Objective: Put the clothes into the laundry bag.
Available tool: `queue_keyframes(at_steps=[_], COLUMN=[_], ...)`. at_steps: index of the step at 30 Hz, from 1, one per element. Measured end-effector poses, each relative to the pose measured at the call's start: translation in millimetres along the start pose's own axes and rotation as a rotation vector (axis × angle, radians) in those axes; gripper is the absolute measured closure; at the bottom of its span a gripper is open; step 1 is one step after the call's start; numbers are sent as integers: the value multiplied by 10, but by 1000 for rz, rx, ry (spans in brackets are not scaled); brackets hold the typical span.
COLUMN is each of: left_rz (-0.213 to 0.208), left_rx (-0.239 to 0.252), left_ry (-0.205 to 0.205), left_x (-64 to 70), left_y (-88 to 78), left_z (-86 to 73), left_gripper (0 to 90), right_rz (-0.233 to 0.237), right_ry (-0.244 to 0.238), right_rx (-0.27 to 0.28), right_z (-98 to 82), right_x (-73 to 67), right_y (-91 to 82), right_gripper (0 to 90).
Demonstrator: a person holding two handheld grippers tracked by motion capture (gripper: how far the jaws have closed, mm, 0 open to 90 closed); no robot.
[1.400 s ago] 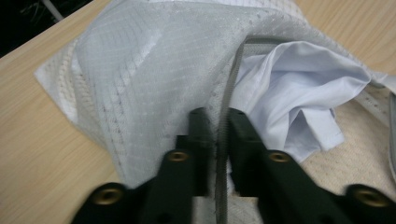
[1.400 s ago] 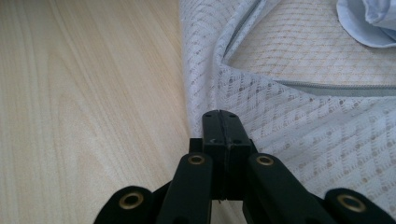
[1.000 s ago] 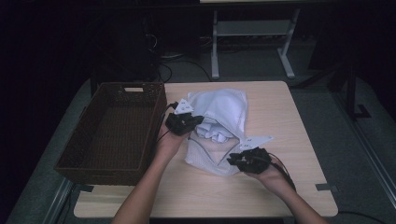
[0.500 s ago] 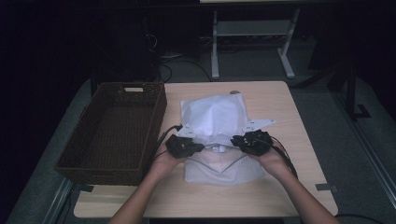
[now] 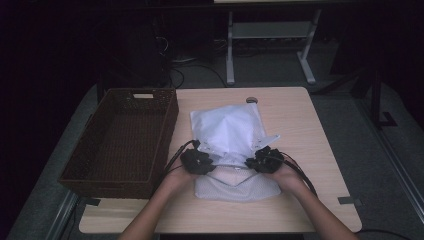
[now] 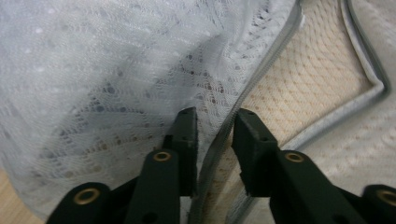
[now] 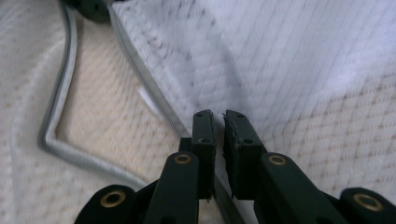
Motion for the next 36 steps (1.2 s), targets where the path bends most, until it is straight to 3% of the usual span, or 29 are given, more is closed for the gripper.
queue_keyframes(at_steps=[4,7,10,13,16,26,28,31,36], left_rz=[16,-9,-51,-89,-120,-99,-86,-75,-57], left_rx=[17,31,78,128,147,144,123,141,129], left_ry=[-21,-24,-39,-63,-83,-81,-68,-76,-76], left_x=[-35,-11,40,101,179,458,501,555,638], left_y=[-1,-14,-73,-147,-201,-306,-331,-368,-396], left_z=[0,4,2,-6,-28,-167,-188,-239,-361], left_gripper=[611,544,497,453,397,244,224,198,141], right_rz=[0,2,15,23,27,9,-1,3,1], right_ry=[-6,7,24,45,67,135,130,137,132], right_rx=[-4,4,27,49,63,137,127,141,154], right_z=[-44,-55,-54,-49,-70,-254,-310,-402,-537], right_x=[11,31,44,51,65,62,54,46,-10], right_y=[-9,-35,-96,-186,-288,-681,-730,-793,-868], right_gripper=[809,791,759,706,636,417,378,330,250])
Point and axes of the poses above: each handheld gripper's, and its own axes: y roughly forward along the jaws, z roughly out of its top, x roughly to its right, the point moved 1 cm from there along y, roughly forward along the jaws, and after that the axes turned 10 degrees about -z, right-handed, at the moved point
